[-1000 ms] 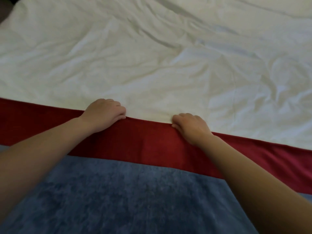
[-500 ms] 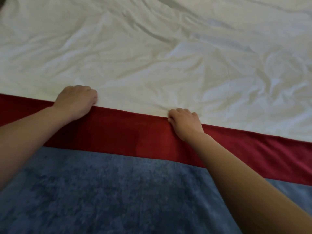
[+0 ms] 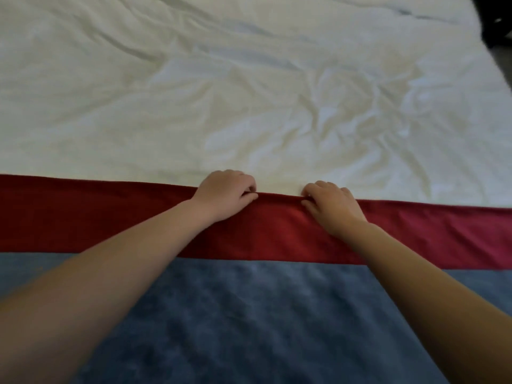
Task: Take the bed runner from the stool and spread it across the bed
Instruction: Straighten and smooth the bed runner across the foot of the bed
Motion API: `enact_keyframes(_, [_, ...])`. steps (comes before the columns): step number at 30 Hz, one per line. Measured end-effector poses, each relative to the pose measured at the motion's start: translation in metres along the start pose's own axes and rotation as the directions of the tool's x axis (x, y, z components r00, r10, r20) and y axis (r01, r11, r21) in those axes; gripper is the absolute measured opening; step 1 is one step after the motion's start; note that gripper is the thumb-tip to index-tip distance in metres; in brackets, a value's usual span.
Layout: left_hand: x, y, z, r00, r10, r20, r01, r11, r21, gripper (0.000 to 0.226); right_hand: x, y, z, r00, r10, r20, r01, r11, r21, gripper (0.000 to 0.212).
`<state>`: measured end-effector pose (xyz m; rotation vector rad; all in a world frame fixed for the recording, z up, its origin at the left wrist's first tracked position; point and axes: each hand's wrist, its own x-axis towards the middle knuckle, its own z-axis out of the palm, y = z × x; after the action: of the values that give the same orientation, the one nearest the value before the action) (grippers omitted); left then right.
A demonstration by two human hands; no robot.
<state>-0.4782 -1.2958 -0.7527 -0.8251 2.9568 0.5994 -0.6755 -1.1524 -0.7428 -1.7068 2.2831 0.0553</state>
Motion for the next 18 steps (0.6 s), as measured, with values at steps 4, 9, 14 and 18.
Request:
enact_keyframes(4, [0.046,0.061,0.024,1.000,-0.010,0.018,0.011,0.997,-0.070,0.016,-0.015,0.080,0.002,0.998,0.049,-0.044,-0.049,0.999,-0.020,0.021])
enact_keyframes(9, [0.070,0.084,0.037,0.990,-0.124,-0.061,0.131,0.982,0.133,0.015,0.003,0.106,0.014,0.996,0.038,-0.079,-0.037,0.999,0.017,0.024])
enact_keyframes(14, [0.070,0.104,0.049,0.983,-0.134,-0.125,0.150,0.981,0.125,0.012,-0.006,0.139,0.012,0.989,-0.008,-0.150,0.027,0.992,0.125,0.026])
enact_keyframes(18, [0.093,0.137,0.058,0.996,-0.044,-0.081,0.050,0.996,0.075,0.017,-0.031,0.199,0.008,0.988,-0.046,-0.145,0.051,0.998,0.027,0.024])
